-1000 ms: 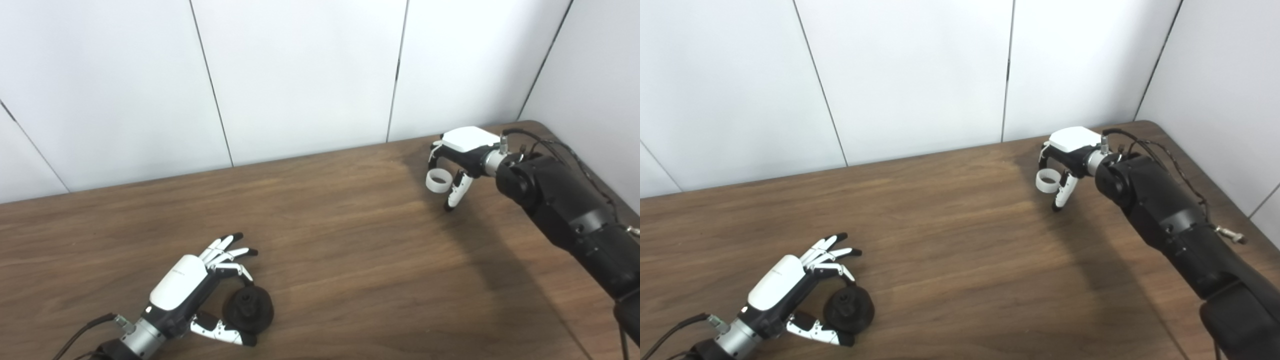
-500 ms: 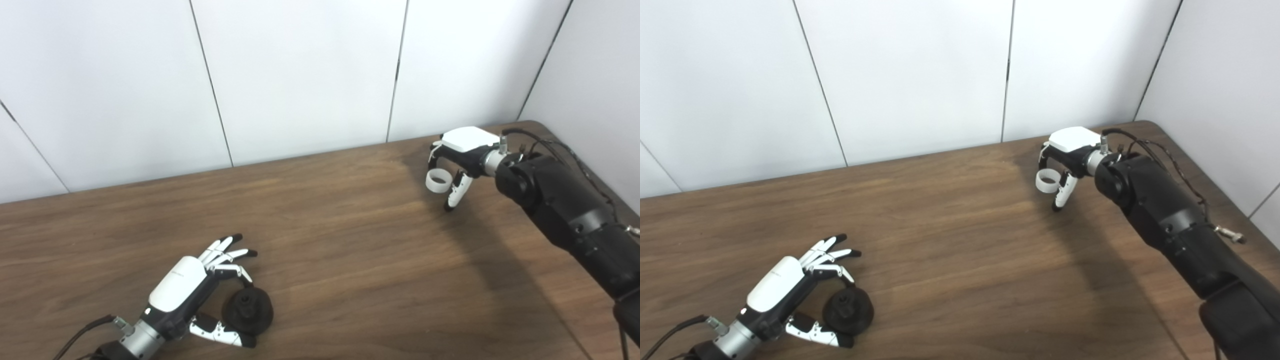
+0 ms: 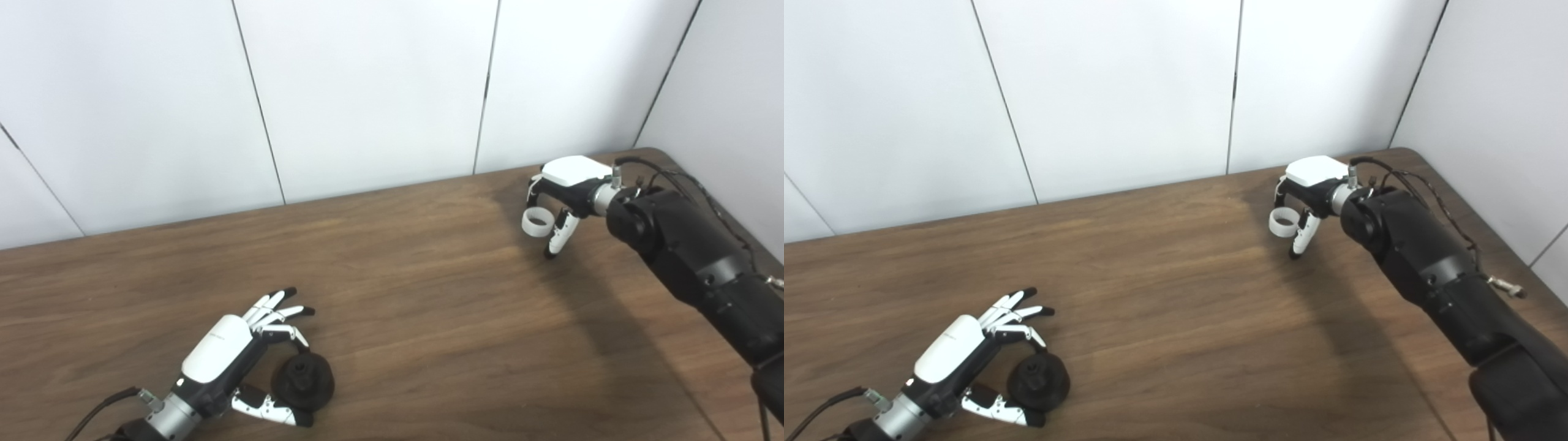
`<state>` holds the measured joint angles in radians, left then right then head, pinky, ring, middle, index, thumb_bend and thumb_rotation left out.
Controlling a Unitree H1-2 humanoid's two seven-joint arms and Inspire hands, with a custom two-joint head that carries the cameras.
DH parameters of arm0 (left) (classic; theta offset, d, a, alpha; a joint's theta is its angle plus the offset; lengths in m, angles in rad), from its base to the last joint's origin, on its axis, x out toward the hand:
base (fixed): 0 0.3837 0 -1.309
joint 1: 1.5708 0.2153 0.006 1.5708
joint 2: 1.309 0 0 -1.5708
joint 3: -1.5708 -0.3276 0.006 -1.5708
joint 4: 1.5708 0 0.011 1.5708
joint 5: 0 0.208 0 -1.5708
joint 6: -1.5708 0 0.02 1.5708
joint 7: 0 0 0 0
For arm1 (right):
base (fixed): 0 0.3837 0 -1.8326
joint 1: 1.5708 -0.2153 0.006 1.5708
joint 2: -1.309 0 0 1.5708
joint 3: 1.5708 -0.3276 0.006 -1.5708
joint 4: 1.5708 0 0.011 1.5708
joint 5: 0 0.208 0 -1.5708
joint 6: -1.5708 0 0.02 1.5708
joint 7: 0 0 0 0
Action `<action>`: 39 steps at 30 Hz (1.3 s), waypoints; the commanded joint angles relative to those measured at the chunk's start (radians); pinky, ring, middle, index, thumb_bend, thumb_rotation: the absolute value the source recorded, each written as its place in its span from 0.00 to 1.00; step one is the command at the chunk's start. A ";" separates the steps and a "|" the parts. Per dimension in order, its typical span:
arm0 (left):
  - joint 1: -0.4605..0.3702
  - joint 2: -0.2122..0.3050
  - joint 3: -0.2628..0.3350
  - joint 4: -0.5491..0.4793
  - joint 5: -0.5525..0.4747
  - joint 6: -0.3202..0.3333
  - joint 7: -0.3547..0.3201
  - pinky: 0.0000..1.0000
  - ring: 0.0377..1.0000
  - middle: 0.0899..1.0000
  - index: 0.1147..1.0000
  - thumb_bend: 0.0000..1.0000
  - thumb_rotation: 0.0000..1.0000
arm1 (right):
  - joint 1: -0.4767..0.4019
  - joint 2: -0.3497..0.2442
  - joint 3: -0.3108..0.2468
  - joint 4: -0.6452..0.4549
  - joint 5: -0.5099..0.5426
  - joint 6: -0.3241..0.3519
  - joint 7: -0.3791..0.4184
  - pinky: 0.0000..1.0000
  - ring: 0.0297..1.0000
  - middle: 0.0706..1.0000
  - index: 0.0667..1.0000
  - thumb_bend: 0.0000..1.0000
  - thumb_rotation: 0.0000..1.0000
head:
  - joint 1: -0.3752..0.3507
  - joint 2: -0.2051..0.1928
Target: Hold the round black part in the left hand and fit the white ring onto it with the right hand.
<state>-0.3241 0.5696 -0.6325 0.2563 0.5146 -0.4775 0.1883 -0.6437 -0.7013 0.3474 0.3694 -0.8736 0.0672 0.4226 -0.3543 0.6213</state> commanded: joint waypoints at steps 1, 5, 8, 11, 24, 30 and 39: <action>0.020 0.033 -0.019 0.009 0.022 0.008 -0.035 1.00 1.00 0.86 0.41 0.52 0.06 | -0.043 -0.031 -0.022 -0.023 0.005 -0.003 -0.024 0.96 1.00 0.89 0.63 0.88 0.22 | 0.000 0.001; 0.021 0.034 -0.018 0.007 0.020 0.008 -0.037 1.00 1.00 0.86 0.41 0.52 0.06 | -0.046 -0.028 -0.009 0.004 -0.019 -0.032 -0.095 0.99 0.99 0.83 0.48 0.60 0.16 | -0.004 -0.001; 0.025 0.036 -0.015 0.002 0.013 0.008 -0.037 1.00 1.00 0.86 0.41 0.52 0.06 | -0.048 -0.023 -0.001 0.018 -0.038 -0.043 -0.133 1.00 0.96 0.77 0.45 0.53 0.14 | -0.004 0.003; 0.025 0.038 -0.015 0.005 0.010 0.008 -0.035 1.00 1.00 0.86 0.41 0.52 0.06 | -0.052 -0.017 0.006 0.027 -0.045 -0.036 -0.137 1.00 0.98 0.78 0.44 0.53 0.14 | -0.005 0.003; 0.021 0.036 -0.016 0.011 0.012 0.008 -0.033 1.00 1.00 0.86 0.41 0.52 0.06 | -0.049 -0.011 0.000 0.029 -0.028 -0.043 -0.159 1.00 1.00 0.81 0.45 0.53 0.14 | 0.011 0.005; 0.016 0.029 -0.017 0.025 0.020 0.008 -0.035 1.00 1.00 0.86 0.41 0.52 0.06 | -0.025 -0.018 -0.019 -0.025 0.003 -0.061 -0.178 1.00 1.00 0.81 0.44 0.53 0.14 | 0.026 0.004; 0.015 0.018 -0.014 0.037 0.028 0.008 -0.041 1.00 1.00 0.85 0.41 0.52 0.06 | -0.037 -0.013 -0.017 -0.160 0.029 -0.114 -0.134 1.00 1.00 0.83 0.44 0.53 0.14 | 0.037 0.001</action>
<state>-0.3254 0.5737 -0.6318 0.2642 0.5111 -0.4787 0.1860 -0.6265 -0.7000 0.3525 0.2501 -0.8595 -0.0279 0.2911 -0.3191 0.6228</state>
